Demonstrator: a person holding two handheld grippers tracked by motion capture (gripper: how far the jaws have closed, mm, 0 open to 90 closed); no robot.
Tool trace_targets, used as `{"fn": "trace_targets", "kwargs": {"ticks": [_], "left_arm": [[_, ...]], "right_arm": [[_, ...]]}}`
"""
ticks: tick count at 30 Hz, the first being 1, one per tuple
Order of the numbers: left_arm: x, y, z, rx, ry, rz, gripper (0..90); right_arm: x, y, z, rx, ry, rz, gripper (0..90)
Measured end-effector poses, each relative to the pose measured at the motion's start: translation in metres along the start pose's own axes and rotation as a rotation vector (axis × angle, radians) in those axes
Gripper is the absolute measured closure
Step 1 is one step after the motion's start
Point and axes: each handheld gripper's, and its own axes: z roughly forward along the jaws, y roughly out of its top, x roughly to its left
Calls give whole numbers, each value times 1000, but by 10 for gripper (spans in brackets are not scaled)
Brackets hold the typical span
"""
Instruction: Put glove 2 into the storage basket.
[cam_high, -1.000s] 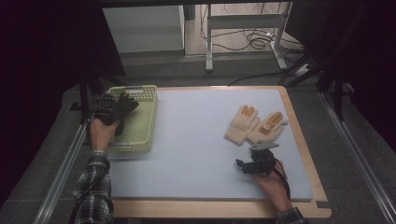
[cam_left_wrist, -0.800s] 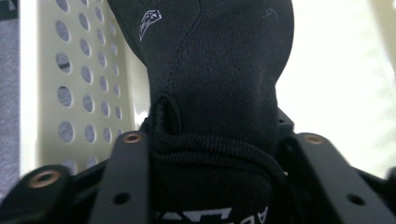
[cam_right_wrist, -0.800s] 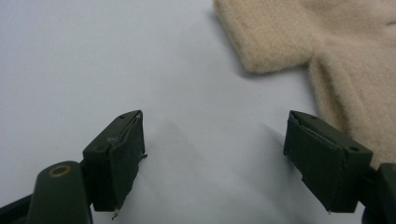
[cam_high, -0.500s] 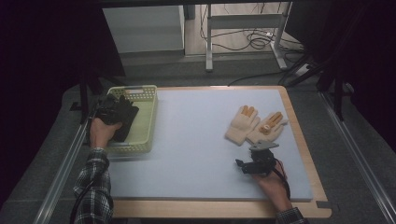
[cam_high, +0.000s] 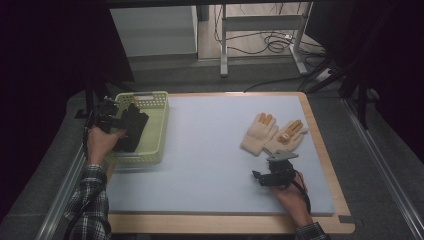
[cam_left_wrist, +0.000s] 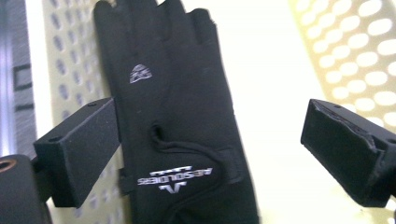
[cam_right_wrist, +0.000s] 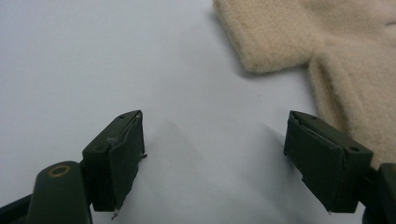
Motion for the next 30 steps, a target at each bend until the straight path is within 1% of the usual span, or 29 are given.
{"fn": "trace_targets", "kwargs": {"ticks": [1,4,7,10,11,14,19,24,27,30], "left_arm": [[-1,-1,-1,-11,-12,-1,45],[-4,-4,-4,-32,-36,27,42],[-11,-7,-7,-62,-66,54,40],[-20,-8,-10,-90,-85,88,39],[-26,-9,-12,-104,-93,112,38],[-35,-11,-15,-114,-101,144,36],[-54,-14,-17,-125,-119,207,32],[-76,-17,-20,-148,-164,267,33],[-91,-20,-21,-167,-205,301,33],[-107,-23,-22,-179,-229,343,32]], "right_arm": [[0,0,0,0,0,0,198],[0,0,0,0,-1,0,197],[0,0,0,0,-1,0,196],[0,0,0,0,-2,-1,196],[0,0,0,0,-2,0,196],[0,0,0,2,-3,-1,196],[0,0,0,2,-3,-2,195],[0,0,0,3,-3,-2,195],[0,0,0,3,-4,-2,195],[0,0,0,3,-4,-2,194]]}}
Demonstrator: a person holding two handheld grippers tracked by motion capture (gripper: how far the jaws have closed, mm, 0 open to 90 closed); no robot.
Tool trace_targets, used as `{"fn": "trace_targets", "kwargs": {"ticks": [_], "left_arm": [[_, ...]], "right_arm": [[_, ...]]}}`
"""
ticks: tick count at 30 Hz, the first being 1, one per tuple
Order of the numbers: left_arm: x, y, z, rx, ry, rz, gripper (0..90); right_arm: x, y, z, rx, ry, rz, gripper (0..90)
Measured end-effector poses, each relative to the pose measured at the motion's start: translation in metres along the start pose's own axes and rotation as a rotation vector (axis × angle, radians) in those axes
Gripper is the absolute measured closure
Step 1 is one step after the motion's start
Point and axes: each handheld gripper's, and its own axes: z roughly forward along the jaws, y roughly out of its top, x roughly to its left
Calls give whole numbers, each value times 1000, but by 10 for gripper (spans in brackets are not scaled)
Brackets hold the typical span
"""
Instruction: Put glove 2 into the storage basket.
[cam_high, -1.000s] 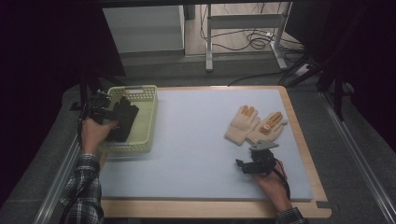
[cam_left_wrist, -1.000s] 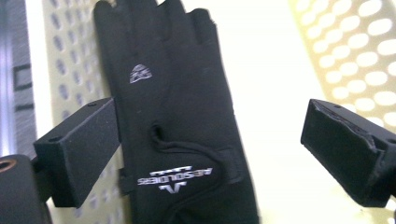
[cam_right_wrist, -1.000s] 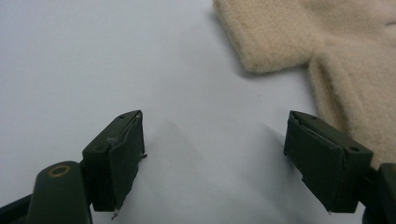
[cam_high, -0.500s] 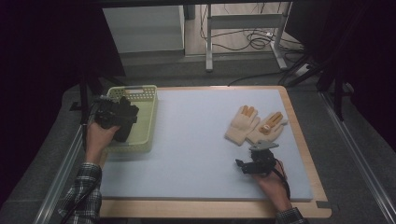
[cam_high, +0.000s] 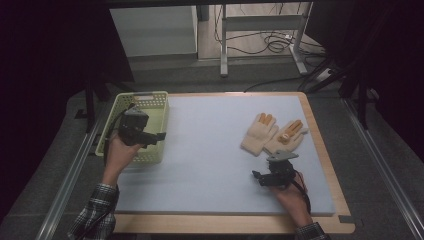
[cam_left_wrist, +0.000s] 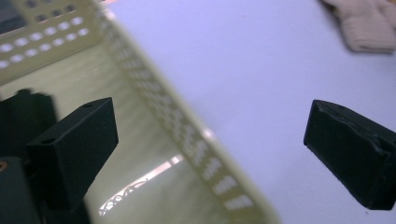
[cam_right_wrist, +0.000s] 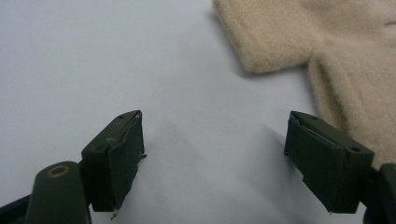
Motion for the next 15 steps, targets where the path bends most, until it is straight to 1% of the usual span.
{"fn": "trace_targets", "kwargs": {"ticks": [3,6,9,12,15], "left_arm": [[-17,1,4,-7,-24,38,31],[-30,1,7,-13,-45,67,29],[-45,-4,12,-23,-72,95,28],[-59,-9,16,-27,-81,125,24],[-72,-16,20,-37,-95,138,18]], "right_arm": [[0,0,0,0,0,1,194],[0,0,0,0,-1,0,194],[0,0,0,-1,-1,-2,195],[0,0,0,0,0,2,194],[0,0,0,0,0,1,194]]}}
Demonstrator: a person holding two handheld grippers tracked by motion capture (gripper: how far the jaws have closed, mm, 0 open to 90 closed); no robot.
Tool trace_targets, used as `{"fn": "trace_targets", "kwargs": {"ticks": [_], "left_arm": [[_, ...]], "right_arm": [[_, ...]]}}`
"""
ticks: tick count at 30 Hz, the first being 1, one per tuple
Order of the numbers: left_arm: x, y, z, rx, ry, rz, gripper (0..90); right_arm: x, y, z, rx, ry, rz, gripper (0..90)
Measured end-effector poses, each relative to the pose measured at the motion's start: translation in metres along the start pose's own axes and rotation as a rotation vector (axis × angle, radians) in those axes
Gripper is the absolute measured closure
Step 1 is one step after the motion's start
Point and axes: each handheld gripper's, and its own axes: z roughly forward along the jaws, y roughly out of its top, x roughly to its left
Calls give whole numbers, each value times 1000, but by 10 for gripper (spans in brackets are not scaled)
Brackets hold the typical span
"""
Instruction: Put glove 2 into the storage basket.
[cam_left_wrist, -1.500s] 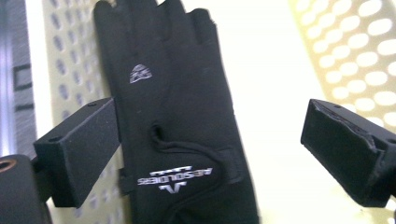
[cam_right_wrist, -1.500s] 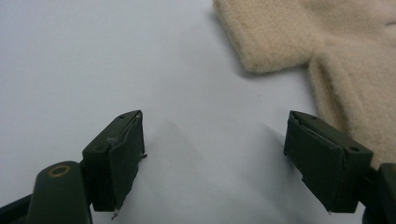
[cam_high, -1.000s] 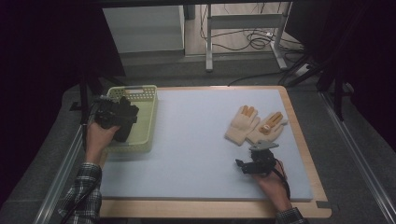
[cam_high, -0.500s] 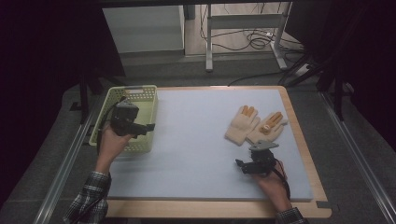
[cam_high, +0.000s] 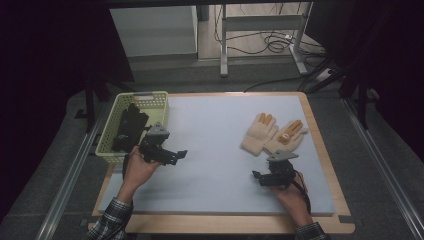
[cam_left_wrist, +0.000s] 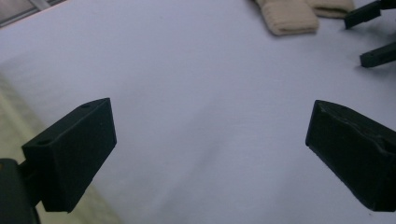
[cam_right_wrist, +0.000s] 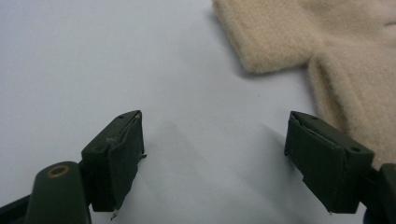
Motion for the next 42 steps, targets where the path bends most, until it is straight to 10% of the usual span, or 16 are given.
{"fn": "trace_targets", "kwargs": {"ticks": [14,24,42], "left_arm": [[-42,-41,31,43,-5,57,4],[-46,-72,49,121,61,53,1],[-40,-75,51,116,20,0,0]], "right_arm": [[0,0,0,4,1,5,177],[-1,1,1,12,6,9,177],[-3,3,-2,6,32,44,222]]}}
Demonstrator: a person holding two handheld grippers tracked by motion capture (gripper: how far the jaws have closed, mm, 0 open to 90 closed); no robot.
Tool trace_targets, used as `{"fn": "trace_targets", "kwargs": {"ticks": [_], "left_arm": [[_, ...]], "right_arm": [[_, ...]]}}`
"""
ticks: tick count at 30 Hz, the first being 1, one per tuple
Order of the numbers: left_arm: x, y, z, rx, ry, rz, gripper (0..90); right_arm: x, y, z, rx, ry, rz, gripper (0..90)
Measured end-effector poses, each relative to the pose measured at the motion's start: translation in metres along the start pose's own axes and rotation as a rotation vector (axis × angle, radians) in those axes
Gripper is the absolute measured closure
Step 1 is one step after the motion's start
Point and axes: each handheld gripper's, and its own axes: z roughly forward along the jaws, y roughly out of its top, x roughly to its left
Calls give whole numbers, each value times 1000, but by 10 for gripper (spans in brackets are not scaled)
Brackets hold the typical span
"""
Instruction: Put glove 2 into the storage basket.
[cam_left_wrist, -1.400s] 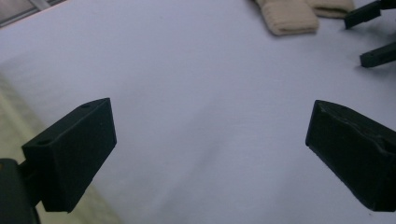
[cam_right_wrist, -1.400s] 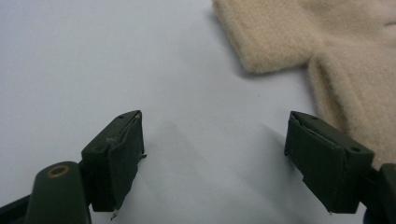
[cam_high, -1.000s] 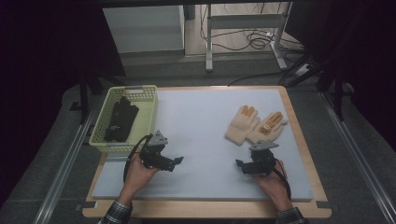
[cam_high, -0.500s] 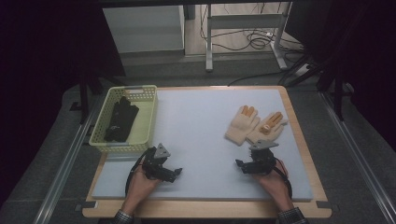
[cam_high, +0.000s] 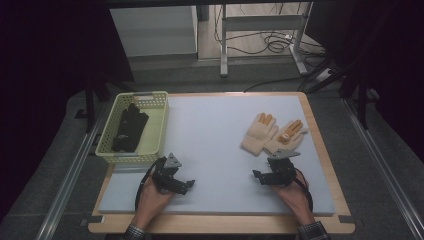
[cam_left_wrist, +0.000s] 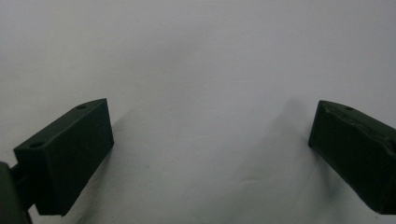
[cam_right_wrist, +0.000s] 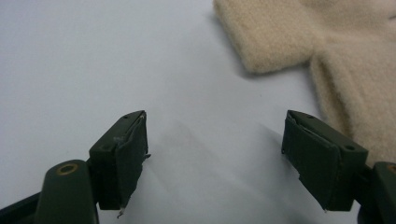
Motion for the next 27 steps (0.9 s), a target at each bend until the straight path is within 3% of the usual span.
{"fn": "trace_targets", "kwargs": {"ticks": [10,17,27], "left_arm": [[0,0,0,-1,0,-1,0],[0,0,0,0,0,-1,0],[0,0,0,0,0,-2,1]], "right_arm": [[-2,13,4,-2,7,-29,221],[-8,32,1,-31,16,-17,221],[-38,69,12,-29,-46,1,311]]}}
